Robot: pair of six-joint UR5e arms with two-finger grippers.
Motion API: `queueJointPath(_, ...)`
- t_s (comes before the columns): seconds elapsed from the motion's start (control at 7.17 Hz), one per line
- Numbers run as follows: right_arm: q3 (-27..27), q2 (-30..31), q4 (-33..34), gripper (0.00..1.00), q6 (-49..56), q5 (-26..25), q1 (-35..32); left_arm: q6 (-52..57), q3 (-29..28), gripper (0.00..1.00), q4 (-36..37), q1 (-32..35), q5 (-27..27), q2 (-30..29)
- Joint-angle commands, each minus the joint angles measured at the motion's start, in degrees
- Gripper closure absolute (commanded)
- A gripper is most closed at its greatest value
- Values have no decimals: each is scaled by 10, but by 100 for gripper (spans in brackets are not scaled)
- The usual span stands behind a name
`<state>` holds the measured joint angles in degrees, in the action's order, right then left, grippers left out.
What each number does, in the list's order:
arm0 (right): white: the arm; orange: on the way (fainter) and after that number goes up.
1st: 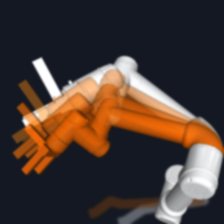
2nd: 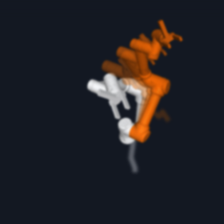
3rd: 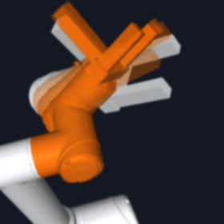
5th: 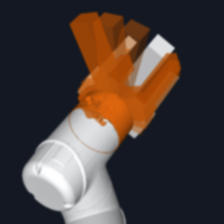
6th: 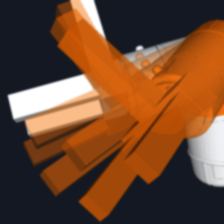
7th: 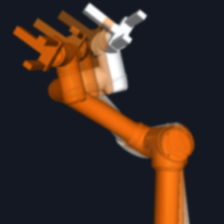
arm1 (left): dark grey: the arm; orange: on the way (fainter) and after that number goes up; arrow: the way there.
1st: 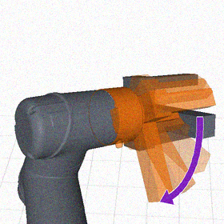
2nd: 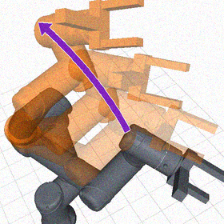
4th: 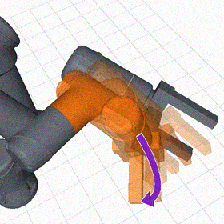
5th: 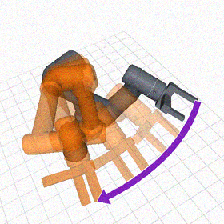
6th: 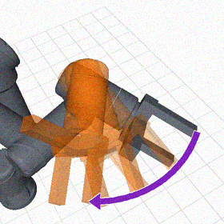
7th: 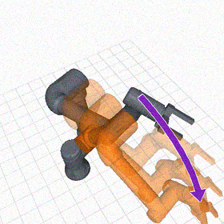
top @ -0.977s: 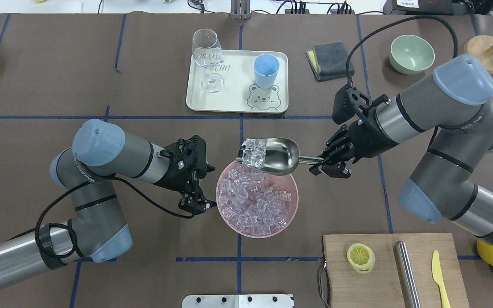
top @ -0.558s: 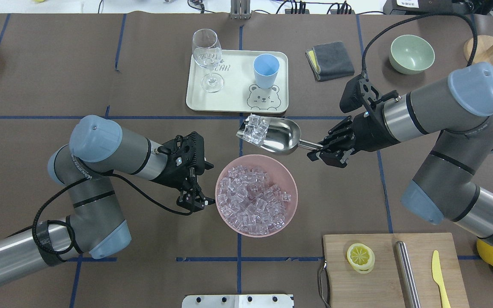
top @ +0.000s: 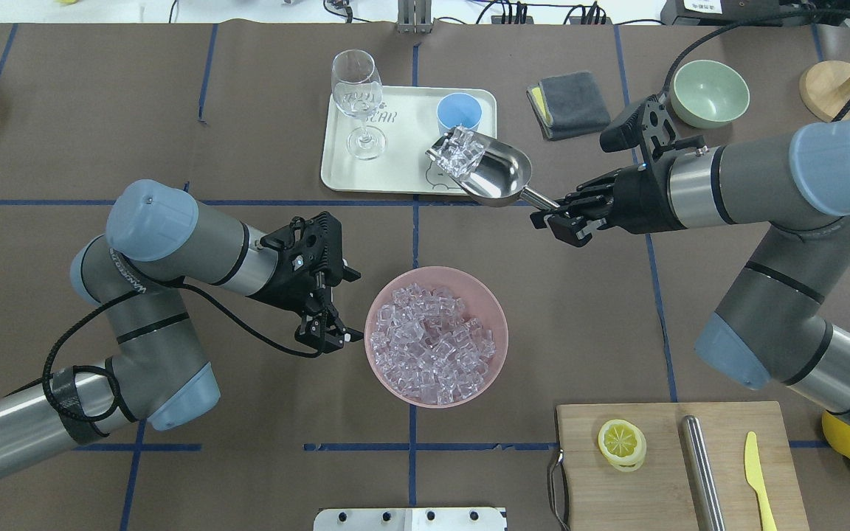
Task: Put ice in cup with scoop
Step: 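Lift the loaded scoop out of the bowl toward the light-blue cup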
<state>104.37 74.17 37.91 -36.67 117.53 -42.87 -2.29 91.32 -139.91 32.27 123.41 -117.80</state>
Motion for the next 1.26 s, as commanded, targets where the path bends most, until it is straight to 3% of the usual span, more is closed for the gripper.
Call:
queueJointPath(0.0, -2, -8, 25, 100, -7, -21, 2, 0, 0, 0, 1, 10, 0, 0)
queueJointPath(0.56, -2, -70, 177, 100, -14, -85, 5, 1, -2, 0, 8, 48, 0, 5)
queueJointPath(1.12, -35, -95, 194, 100, -116, -105, 19, 1, 2, 0, 31, 60, 0, 4)
